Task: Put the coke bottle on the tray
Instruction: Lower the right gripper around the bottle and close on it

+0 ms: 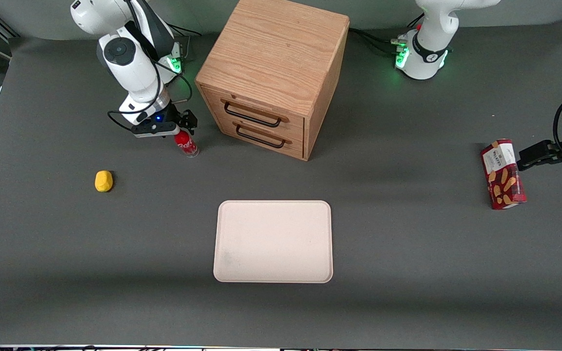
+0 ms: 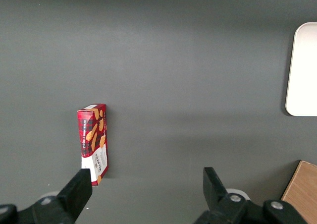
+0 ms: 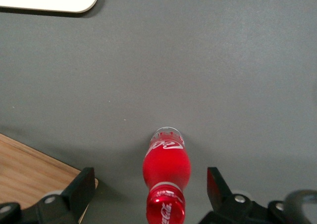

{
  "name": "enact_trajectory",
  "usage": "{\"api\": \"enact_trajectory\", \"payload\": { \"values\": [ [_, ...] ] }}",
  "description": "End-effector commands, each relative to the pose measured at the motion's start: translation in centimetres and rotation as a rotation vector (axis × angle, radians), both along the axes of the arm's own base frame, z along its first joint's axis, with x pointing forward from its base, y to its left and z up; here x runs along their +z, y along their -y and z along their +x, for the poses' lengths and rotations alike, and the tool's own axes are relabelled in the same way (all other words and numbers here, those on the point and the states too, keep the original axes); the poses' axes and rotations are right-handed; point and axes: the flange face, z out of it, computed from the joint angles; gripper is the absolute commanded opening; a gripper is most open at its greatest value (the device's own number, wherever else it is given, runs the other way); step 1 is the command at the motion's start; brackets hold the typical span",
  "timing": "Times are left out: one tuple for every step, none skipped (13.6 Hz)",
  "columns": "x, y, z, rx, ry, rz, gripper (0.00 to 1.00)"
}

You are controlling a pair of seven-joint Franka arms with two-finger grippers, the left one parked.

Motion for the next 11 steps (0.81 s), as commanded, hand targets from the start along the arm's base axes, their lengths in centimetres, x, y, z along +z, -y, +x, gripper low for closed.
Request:
{"api": "enact_trajectory", "payload": {
  "values": [
    [-0.26,0.23,-0.20,-0.011,0.014,-0.009,1.00],
    [-0.13,0.34,-0.31,-0.013,0.013,-0.008,1.00],
    [-0.11,0.46,-0.37,-0.015,0.007,-0.012,1.00],
    [-0.11,0.49,-0.42,-0.017,0.003,-0.015,0.97],
    [-0.13,0.51,-0.44,-0.017,0.000,-0.016,0.84],
    [-0.16,0.62,-0.49,-0.020,-0.007,-0.020,0.68],
    [-0.13,0.73,-0.46,-0.022,-0.007,-0.019,0.51],
    [-0.11,0.94,-0.34,-0.028,-0.010,-0.019,0.31],
    [-0.17,0.98,-0.39,-0.028,-0.015,-0.022,0.12],
    [-0.20,1.05,-0.39,-0.030,-0.018,-0.024,0.00],
    [-0.19,1.12,-0.35,-0.031,-0.021,-0.025,0.00]
  ]
}}
